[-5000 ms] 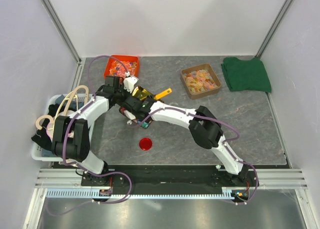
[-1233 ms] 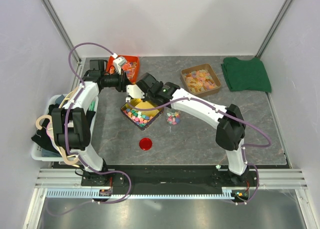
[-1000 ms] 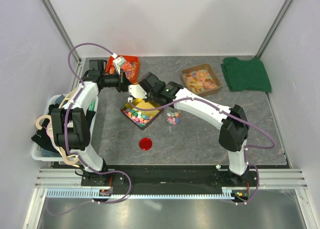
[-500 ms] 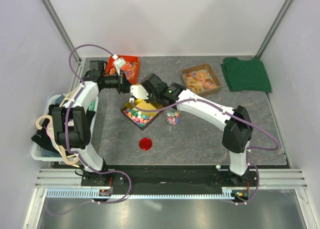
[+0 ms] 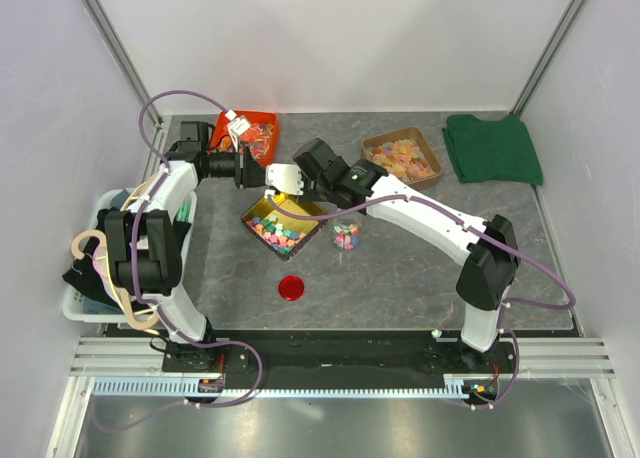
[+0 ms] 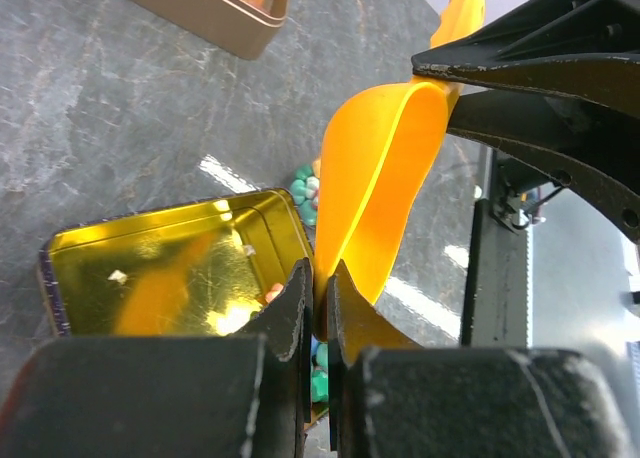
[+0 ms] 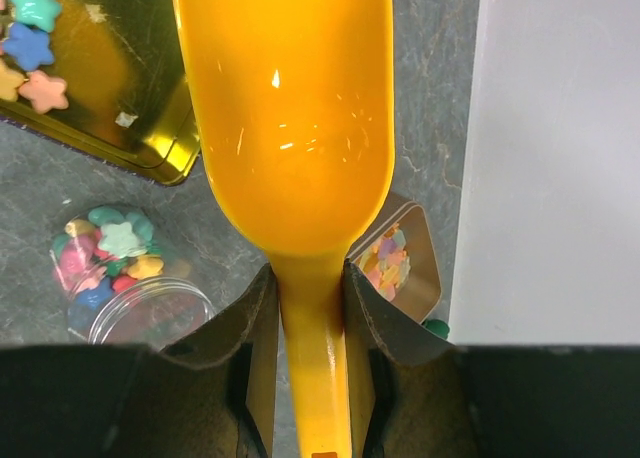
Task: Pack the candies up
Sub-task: Adjust the spatula.
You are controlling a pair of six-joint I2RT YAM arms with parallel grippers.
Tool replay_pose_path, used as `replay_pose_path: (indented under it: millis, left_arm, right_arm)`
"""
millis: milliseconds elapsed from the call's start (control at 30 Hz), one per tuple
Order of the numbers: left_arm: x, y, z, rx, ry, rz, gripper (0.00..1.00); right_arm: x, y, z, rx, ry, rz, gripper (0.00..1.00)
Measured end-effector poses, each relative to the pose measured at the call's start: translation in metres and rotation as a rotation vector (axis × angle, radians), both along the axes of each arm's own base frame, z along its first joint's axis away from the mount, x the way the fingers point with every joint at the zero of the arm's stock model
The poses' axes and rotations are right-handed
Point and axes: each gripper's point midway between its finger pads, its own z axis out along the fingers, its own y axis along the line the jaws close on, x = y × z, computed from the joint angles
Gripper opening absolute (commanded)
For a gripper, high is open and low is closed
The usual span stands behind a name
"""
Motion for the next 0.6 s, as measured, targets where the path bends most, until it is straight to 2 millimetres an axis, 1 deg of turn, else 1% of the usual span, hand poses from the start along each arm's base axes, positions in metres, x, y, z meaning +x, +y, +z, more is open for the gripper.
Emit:
replay_pose_path:
  millis: [67,100,133,200,233,267,467,533,600]
  left_arm:
    - [-0.002,0.0,0.0,-0.006,0.014,-0.006,0.02]
    - [-0.002,-0.001,-0.001,-0.009,0.019,-0.009,0.02]
    - [-0.003,-0.001,-0.001,-0.013,0.026,-0.013,0.02]
    - [-0.005,-0.002,-0.002,-0.023,0.04,-0.022,0.02]
    - [-0.005,-0.002,-0.002,-0.026,0.046,-0.027,0.02]
    - [-0.005,-0.002,-0.004,-0.026,0.049,-0.029,0.02]
    - [-0.006,-0.003,-0.016,-0.019,0.084,-0.043,0.02]
    - [-0.006,-0.003,-0.019,-0.017,0.096,-0.047,0.02]
    - [-0.006,-0.003,-0.02,-0.015,0.102,-0.051,0.02]
  right_arm:
    - [-0.002,0.0,0.0,0.011,0.018,0.007,0.32]
    - [-0.004,-0.001,0.001,0.017,0.025,0.01,0.34]
    - [-0.005,-0.001,0.0,0.022,0.033,0.013,0.38]
    - [-0.007,-0.001,0.001,0.033,0.044,0.018,0.42]
    - [-0.008,0.001,0.003,0.046,0.048,0.019,0.45]
    - [-0.008,0.002,0.005,0.064,0.049,0.02,0.47]
    - [-0.011,0.012,0.033,0.168,0.017,0.048,0.47]
    - [-0.012,0.013,0.039,0.187,0.011,0.056,0.48]
    - [-0.012,0.014,0.041,0.192,0.008,0.059,0.49]
